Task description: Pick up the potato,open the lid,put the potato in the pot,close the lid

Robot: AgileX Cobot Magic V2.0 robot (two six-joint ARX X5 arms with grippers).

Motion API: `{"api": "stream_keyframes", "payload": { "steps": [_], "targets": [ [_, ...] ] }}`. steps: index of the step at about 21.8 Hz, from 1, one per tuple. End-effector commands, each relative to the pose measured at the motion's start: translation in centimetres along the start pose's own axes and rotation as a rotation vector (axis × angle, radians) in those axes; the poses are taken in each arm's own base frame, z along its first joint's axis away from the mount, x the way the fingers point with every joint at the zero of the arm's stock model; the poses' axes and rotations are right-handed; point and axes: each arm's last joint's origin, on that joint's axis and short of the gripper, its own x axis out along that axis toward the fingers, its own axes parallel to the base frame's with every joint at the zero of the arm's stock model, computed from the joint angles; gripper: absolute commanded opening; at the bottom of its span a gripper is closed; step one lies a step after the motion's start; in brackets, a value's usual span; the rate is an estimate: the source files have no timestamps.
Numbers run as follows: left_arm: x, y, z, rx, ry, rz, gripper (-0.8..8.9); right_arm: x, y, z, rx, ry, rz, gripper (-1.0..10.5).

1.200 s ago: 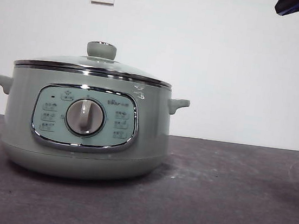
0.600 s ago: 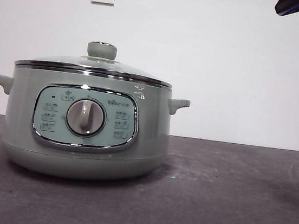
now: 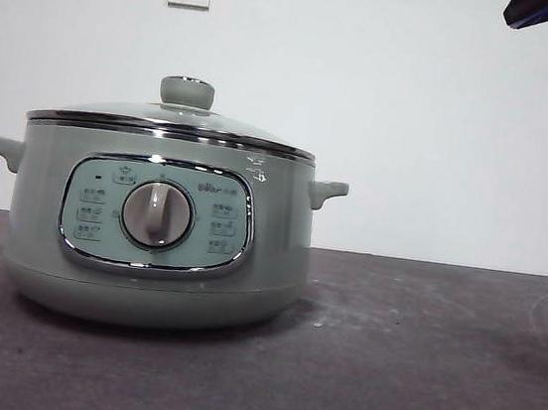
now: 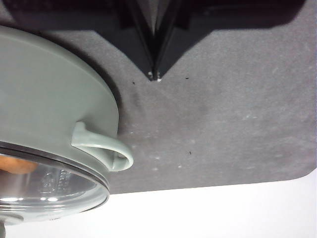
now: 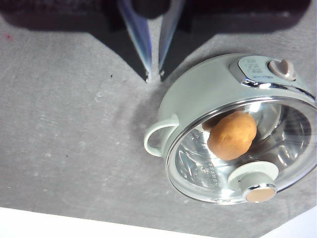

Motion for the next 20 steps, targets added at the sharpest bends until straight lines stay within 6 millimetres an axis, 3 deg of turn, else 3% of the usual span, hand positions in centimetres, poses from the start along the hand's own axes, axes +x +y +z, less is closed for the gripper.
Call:
{"api": "stream_keyframes", "payload": {
  "steps": [1,6,9,13,17,20],
  "targets": [
    [0.1,0.0,-0.5,0.01,0.008,0.006,-0.03,0.1,0.0,-0.2,0.007,-0.001,-0.002,0.3],
    [0.1,0.0,-0.5,0.01,0.008,0.006,-0.03,-0.1,-0.1,-0.2,-0.079,0.0,-0.001,0.3],
    [0.1,0.0,-0.5,0.01,0.008,0.006,-0.03,-0.9,-1.5,-0.1,-0.115,-0.024,-0.047,0.3],
    [0.1,0.0,-0.5,0.01,0.008,0.005,-0.03,-1.5,-3.9,-0.4,-0.088,-0.054,0.032,0.3],
    [0.1,0.0,-0.5,0.01,0.008,0.006,-0.03,-1.8,-6.2,-2.9,-0.047,-0.168,-0.004,0.3],
    [0.1,0.0,-0.5,0.01,0.008,0.006,-0.03,-1.7,-7.2,-6.1,-0.027,-0.23,-0.089,0.3]
  ]
}}
